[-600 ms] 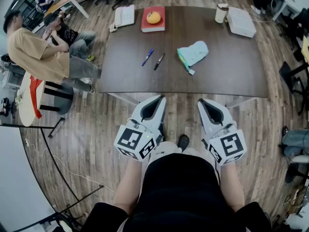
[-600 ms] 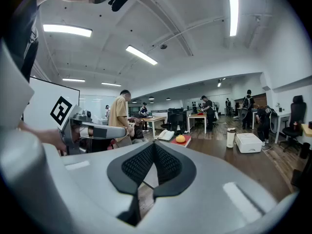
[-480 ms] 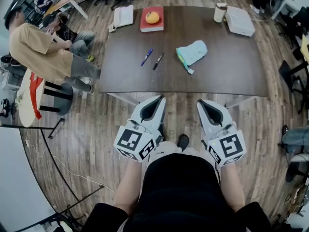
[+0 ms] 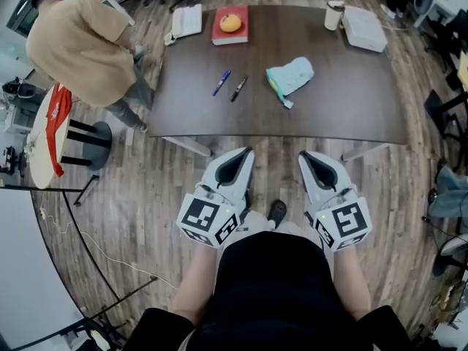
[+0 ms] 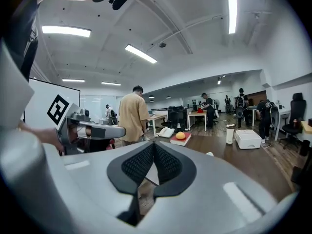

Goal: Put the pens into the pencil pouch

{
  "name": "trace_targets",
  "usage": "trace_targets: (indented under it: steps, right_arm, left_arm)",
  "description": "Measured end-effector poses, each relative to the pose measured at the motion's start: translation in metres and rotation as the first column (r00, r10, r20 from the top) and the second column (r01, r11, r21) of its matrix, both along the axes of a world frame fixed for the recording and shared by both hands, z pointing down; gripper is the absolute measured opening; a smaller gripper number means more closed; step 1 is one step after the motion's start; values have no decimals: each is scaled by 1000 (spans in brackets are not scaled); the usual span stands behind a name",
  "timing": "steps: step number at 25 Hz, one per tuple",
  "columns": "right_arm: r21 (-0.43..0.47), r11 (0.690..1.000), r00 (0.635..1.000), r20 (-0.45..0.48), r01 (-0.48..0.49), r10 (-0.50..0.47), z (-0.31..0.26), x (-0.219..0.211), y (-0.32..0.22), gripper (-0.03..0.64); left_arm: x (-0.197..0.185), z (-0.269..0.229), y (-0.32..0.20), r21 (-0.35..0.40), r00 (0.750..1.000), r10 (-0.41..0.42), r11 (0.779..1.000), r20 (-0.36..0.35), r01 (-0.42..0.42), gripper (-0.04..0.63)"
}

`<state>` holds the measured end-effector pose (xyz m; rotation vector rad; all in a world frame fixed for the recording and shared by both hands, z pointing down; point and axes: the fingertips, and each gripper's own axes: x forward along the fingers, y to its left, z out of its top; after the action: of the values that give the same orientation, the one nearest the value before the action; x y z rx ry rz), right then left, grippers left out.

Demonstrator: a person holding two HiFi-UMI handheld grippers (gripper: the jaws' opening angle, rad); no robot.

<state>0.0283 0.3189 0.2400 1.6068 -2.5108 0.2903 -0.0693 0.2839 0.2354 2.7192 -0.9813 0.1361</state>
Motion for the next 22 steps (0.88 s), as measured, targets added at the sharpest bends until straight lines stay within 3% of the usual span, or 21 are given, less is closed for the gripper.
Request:
trace_targets:
  steps: [13,22]
  right_arm:
    - [-19,999,999,-24,44,-44,6,-8,-15,20]
    - [-40,997,996,-54,68,-71,7,-20,-53,97]
  left_arm:
    - [1,6,-18,3,1000,2,1000,14,-2,3]
    - [1,9,-51,12,998,51,999,29,-51,75]
